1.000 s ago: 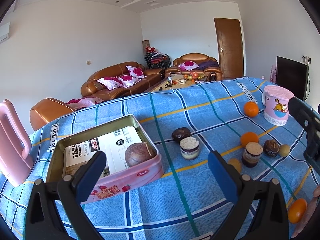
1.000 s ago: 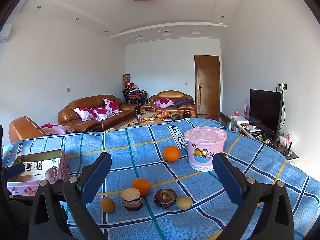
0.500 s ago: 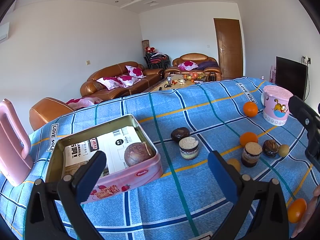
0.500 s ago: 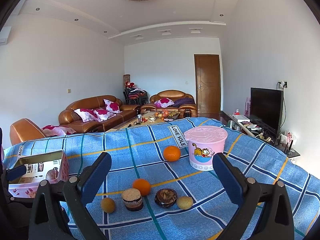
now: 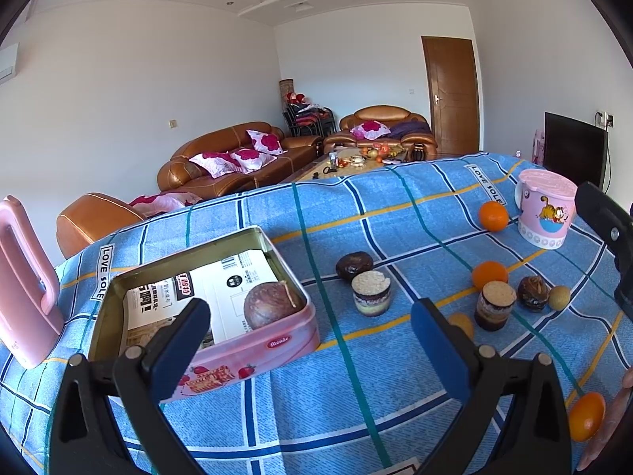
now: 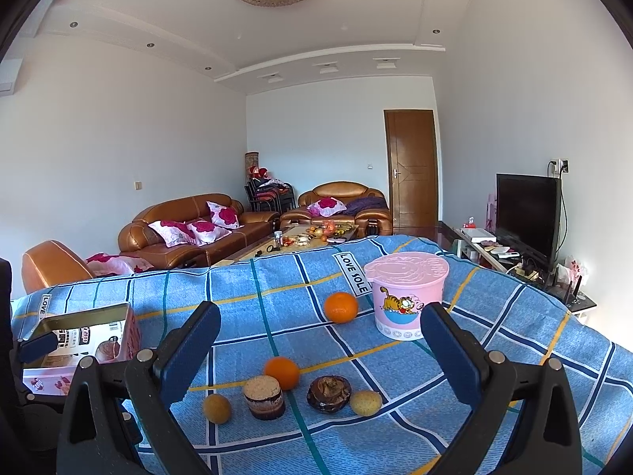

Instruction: Organize fruits

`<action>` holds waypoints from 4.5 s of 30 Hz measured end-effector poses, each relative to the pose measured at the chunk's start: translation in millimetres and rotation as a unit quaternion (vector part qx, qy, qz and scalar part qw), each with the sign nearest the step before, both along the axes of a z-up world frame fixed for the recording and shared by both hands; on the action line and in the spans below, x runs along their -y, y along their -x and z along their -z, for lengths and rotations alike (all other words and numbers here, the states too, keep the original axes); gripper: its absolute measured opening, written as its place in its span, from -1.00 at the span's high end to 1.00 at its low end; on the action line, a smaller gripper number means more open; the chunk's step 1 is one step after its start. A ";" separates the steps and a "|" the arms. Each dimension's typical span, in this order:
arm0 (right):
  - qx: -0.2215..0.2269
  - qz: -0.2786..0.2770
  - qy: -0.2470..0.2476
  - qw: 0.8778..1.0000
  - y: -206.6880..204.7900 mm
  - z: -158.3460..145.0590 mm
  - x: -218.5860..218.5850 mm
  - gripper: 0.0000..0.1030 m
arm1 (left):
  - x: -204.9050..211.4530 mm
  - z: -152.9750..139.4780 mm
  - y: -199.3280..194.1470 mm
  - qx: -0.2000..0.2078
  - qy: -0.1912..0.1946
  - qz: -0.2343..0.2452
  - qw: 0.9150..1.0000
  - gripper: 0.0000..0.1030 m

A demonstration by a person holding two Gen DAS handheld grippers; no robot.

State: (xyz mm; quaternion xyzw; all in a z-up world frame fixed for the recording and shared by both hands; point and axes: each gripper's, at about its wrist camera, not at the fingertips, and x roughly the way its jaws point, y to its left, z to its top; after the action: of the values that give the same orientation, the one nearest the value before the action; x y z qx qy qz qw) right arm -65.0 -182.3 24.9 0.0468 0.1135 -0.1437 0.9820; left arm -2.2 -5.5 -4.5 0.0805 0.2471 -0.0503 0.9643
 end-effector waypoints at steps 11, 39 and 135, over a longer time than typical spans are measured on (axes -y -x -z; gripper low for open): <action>-0.008 -0.016 -0.015 1.000 4.7 -2.5 8.1 -0.98 | 7.8 -3.2 8.7 0.010 -0.002 0.032 0.999 -1.00; -0.294 -0.171 -0.038 0.940 37.2 68.3 5.2 -0.05 | 17.5 8.6 4.9 -0.077 0.038 0.127 0.988 -0.92; -0.176 -0.270 -0.044 0.946 -144.4 43.0 -184.7 0.30 | -140.0 12.7 -83.4 -0.051 -0.049 -0.133 0.989 0.46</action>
State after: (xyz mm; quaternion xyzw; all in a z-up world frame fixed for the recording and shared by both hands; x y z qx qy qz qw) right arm 79.4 2.3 -18.1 0.0316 0.2992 0.1256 0.9454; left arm 81.2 134.5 -17.2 0.0911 0.3063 0.0863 0.9436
